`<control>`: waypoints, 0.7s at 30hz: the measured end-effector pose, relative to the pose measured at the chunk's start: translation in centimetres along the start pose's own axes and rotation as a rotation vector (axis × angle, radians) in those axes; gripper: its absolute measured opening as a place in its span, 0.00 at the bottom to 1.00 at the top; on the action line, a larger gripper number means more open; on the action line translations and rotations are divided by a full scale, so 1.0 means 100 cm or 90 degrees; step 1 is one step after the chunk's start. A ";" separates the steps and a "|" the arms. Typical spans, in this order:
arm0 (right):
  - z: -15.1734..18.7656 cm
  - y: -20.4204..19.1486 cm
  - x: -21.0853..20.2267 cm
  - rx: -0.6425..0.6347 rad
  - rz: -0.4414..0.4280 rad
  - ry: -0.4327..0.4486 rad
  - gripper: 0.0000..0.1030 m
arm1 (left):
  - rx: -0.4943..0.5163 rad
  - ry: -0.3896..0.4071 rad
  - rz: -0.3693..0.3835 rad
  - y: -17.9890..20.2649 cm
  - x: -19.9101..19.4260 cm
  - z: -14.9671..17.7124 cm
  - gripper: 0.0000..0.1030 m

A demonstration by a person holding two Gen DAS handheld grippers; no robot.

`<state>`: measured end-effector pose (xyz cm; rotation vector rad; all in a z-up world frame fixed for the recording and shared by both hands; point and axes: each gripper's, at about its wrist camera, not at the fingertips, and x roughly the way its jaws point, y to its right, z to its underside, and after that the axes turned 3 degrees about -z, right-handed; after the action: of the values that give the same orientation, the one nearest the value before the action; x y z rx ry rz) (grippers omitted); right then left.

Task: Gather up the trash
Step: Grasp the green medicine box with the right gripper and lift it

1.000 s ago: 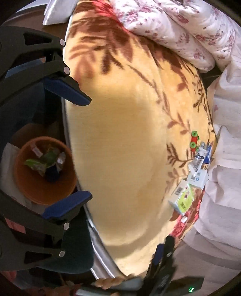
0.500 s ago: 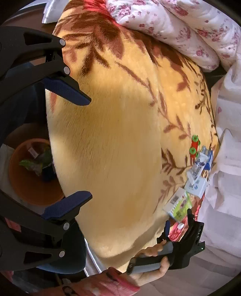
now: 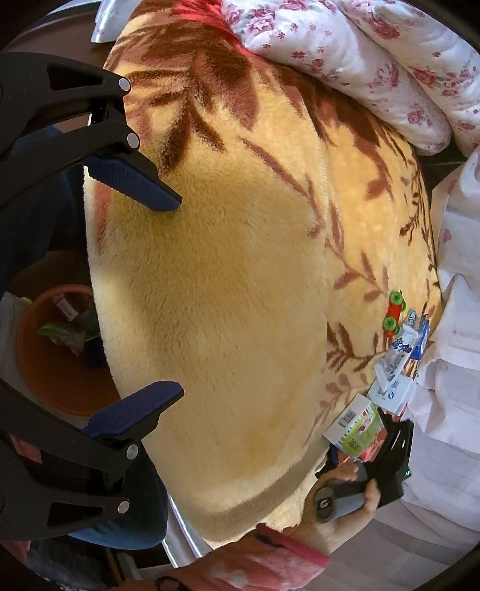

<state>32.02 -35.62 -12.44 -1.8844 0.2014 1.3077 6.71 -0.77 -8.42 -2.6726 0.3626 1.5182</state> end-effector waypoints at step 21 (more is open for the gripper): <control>0.056 0.026 -0.087 -0.134 -0.082 0.045 0.41 | -0.035 0.012 0.040 -0.005 0.015 -0.047 0.88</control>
<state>22.72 -36.12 -7.26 -2.0849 -0.0236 1.2152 11.53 -1.32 -7.27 -2.7448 0.4147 1.5424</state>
